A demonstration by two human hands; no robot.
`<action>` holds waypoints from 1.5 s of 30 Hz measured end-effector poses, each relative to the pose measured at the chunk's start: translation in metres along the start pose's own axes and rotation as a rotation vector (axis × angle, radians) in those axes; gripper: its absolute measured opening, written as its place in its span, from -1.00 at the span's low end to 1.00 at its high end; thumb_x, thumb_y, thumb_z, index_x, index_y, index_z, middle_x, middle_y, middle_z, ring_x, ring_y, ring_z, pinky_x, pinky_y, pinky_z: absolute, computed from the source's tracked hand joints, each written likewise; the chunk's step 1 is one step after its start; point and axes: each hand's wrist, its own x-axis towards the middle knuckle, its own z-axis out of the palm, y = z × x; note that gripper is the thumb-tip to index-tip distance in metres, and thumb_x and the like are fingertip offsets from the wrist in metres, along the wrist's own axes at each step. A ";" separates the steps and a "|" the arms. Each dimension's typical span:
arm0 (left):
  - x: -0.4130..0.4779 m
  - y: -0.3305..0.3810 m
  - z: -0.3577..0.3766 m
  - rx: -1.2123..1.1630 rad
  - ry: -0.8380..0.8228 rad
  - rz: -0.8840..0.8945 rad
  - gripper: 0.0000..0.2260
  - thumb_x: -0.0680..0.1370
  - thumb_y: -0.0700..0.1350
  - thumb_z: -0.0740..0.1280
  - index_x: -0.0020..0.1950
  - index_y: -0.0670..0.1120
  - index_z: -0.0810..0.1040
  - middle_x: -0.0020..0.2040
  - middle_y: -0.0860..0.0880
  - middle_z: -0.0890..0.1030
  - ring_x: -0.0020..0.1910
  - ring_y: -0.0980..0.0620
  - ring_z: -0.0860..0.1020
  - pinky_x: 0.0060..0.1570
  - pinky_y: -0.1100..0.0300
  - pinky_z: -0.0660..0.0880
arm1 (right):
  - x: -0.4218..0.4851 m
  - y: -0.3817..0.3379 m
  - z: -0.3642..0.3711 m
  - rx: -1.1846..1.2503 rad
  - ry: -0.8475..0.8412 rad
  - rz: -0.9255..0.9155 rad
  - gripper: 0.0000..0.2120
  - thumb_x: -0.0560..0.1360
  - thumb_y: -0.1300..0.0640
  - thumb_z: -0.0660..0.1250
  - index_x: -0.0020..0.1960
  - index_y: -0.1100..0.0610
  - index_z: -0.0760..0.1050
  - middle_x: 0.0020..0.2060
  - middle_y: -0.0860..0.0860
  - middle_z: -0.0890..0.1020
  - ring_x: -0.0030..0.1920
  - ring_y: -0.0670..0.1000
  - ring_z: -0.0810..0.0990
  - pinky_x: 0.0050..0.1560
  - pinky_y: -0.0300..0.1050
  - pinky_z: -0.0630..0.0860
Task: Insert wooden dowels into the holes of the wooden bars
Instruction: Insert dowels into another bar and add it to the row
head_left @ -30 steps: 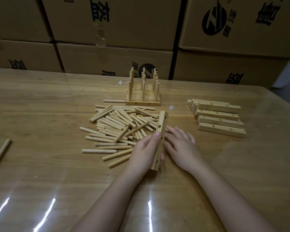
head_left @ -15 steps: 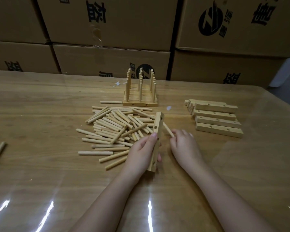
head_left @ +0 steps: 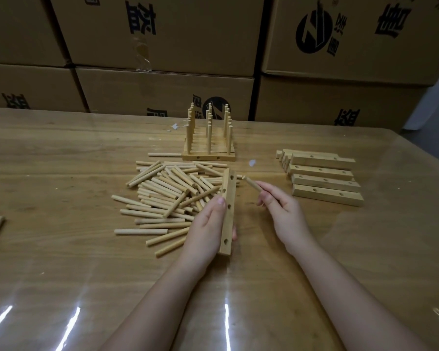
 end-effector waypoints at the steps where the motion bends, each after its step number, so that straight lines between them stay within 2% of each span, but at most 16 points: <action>1: 0.000 0.000 0.000 0.004 0.001 0.001 -0.71 0.64 0.07 0.06 -0.07 0.21 0.56 -0.44 -0.02 0.52 -0.46 0.08 0.50 -0.44 0.22 0.47 | 0.000 -0.001 0.000 0.013 -0.012 0.006 -0.68 0.58 0.18 0.19 0.04 -0.26 0.50 -0.29 -0.15 0.58 -0.28 -0.22 0.49 -0.18 -0.43 0.43; 7: 0.001 -0.002 0.000 0.084 -0.014 0.034 -0.75 0.64 0.07 0.05 0.02 0.23 0.54 -0.43 0.00 0.54 -0.43 0.09 0.53 -0.36 0.23 0.48 | -0.002 -0.003 0.001 0.062 -0.026 -0.004 -0.71 0.57 0.20 0.22 0.05 -0.20 0.53 -0.32 -0.14 0.61 -0.31 -0.24 0.50 -0.23 -0.39 0.45; 10: 0.000 -0.001 0.000 0.103 -0.029 0.037 -0.74 0.64 0.09 0.06 0.00 0.32 0.52 -0.42 0.00 0.55 -0.43 0.10 0.53 -0.35 0.24 0.48 | -0.003 -0.003 0.002 0.055 -0.024 -0.012 -0.72 0.56 0.16 0.24 0.05 -0.22 0.53 -0.34 -0.22 0.59 -0.31 -0.25 0.49 -0.22 -0.36 0.44; 12: 0.000 -0.002 0.000 0.104 -0.022 0.033 -0.76 0.63 0.09 0.06 0.01 0.32 0.51 -0.43 0.00 0.55 -0.44 0.10 0.53 -0.37 0.25 0.48 | -0.003 -0.002 0.002 0.034 -0.016 -0.025 -0.73 0.55 0.13 0.25 0.04 -0.25 0.53 -0.24 -0.30 0.61 -0.17 -0.28 0.53 -0.11 -0.35 0.42; 14: 0.001 -0.003 0.001 0.115 -0.016 0.031 -0.77 0.63 0.08 0.06 0.06 0.28 0.50 -0.43 0.01 0.55 -0.43 0.10 0.54 -0.36 0.24 0.49 | -0.003 -0.002 0.003 0.003 -0.006 -0.049 -0.73 0.55 0.12 0.26 0.05 -0.27 0.52 -0.04 -0.23 0.62 0.04 -0.27 0.53 0.05 -0.30 0.43; 15: 0.001 -0.003 0.001 0.122 -0.013 0.032 -0.78 0.63 0.07 0.06 0.07 0.27 0.49 -0.43 0.02 0.55 -0.43 0.10 0.54 -0.35 0.24 0.49 | -0.003 -0.003 0.004 -0.015 0.004 -0.063 -0.72 0.55 0.13 0.26 0.05 -0.28 0.51 0.00 -0.18 0.62 0.06 -0.25 0.53 0.08 -0.26 0.44; 18: 0.002 -0.004 0.002 0.135 -0.004 0.036 -0.79 0.64 0.02 0.08 0.02 0.25 0.49 -0.43 0.06 0.55 -0.43 0.12 0.54 -0.35 0.25 0.50 | -0.004 -0.003 0.005 -0.120 0.072 -0.144 -0.69 0.54 0.17 0.27 0.05 -0.26 0.50 -0.12 -0.10 0.58 -0.05 -0.17 0.54 0.06 -0.11 0.45; 21: 0.001 -0.006 0.004 0.165 -0.003 0.046 -0.79 0.64 0.02 0.10 0.00 0.32 0.46 -0.42 0.11 0.57 -0.43 0.15 0.55 -0.36 0.29 0.50 | -0.004 -0.001 0.006 -0.288 0.157 -0.219 -0.71 0.53 0.18 0.29 0.08 -0.20 0.52 -0.23 -0.07 0.52 -0.12 -0.04 0.51 0.08 0.09 0.39; 25: 0.000 -0.006 0.005 0.188 0.001 0.073 -0.78 0.64 0.00 0.11 0.02 0.36 0.43 -0.39 0.17 0.59 -0.42 0.20 0.56 -0.38 0.40 0.46 | -0.004 -0.003 0.005 -0.482 0.279 -0.317 -0.75 0.49 0.21 0.34 0.07 -0.07 0.61 -0.28 -0.05 0.45 -0.17 0.03 0.48 -0.01 0.00 0.26; 29: 0.000 -0.005 0.006 0.217 0.002 0.075 -0.76 0.64 -0.01 0.12 0.07 0.38 0.40 -0.33 0.14 0.58 -0.37 0.25 0.55 -0.37 0.42 0.44 | -0.005 -0.005 0.004 -0.614 0.380 -0.399 -0.78 0.45 0.25 0.37 0.02 -0.01 0.65 -0.26 0.03 0.50 -0.19 0.08 0.48 -0.04 0.05 0.28; 32: 0.000 -0.005 0.006 0.258 0.003 0.076 -0.76 0.64 -0.01 0.12 0.09 0.38 0.38 -0.24 0.16 0.55 -0.26 0.22 0.55 -0.27 0.46 0.43 | -0.007 -0.007 0.003 -0.696 0.439 -0.451 -0.78 0.44 0.24 0.39 -0.01 -0.03 0.65 -0.23 0.05 0.53 -0.17 0.10 0.50 -0.03 0.05 0.27; 34: 0.000 -0.006 0.006 0.286 0.007 0.091 -0.76 0.64 -0.01 0.11 0.14 0.35 0.41 -0.17 0.11 0.59 -0.14 0.14 0.57 -0.14 0.41 0.45 | -0.007 -0.008 0.004 -0.744 0.468 -0.470 -0.76 0.43 0.26 0.41 -0.02 -0.04 0.66 -0.21 0.05 0.54 -0.16 0.10 0.50 -0.01 0.04 0.25; 37: 0.000 -0.008 0.006 0.305 -0.010 0.117 -0.71 0.65 -0.02 0.09 0.32 0.07 0.47 0.04 -0.19 0.63 0.08 -0.16 0.58 0.03 0.18 0.44 | -0.008 -0.010 0.004 -0.794 0.493 -0.490 -0.74 0.42 0.28 0.42 -0.02 -0.04 0.66 -0.21 0.05 0.54 -0.14 0.10 0.51 0.01 0.07 0.27; 39: 0.000 -0.010 0.005 0.321 -0.017 0.132 -0.68 0.65 -0.01 0.08 0.35 0.02 0.45 0.09 -0.20 0.62 0.11 -0.19 0.57 0.07 0.15 0.44 | -0.009 -0.011 0.004 -0.814 0.501 -0.499 -0.72 0.40 0.30 0.43 -0.02 -0.04 0.66 -0.21 0.06 0.54 -0.15 0.11 0.52 0.02 0.08 0.28; 43: 0.001 -0.011 0.006 0.354 -0.010 0.112 -0.69 0.64 0.00 0.08 0.33 0.06 0.46 0.07 -0.09 0.63 0.10 -0.10 0.58 0.03 0.23 0.45 | -0.010 -0.012 0.004 -0.838 0.507 -0.498 -0.69 0.39 0.34 0.42 -0.02 -0.03 0.66 -0.21 0.07 0.54 -0.15 0.11 0.52 0.04 0.07 0.27; 45: 0.001 -0.012 0.005 0.386 0.004 0.102 -0.73 0.64 0.01 0.08 0.30 0.15 0.43 0.10 0.16 0.58 0.13 0.20 0.53 0.04 0.45 0.38 | -0.010 -0.013 0.004 -0.844 0.506 -0.496 -0.68 0.39 0.35 0.42 -0.02 -0.03 0.66 -0.21 0.07 0.54 -0.14 0.11 0.52 0.03 0.07 0.27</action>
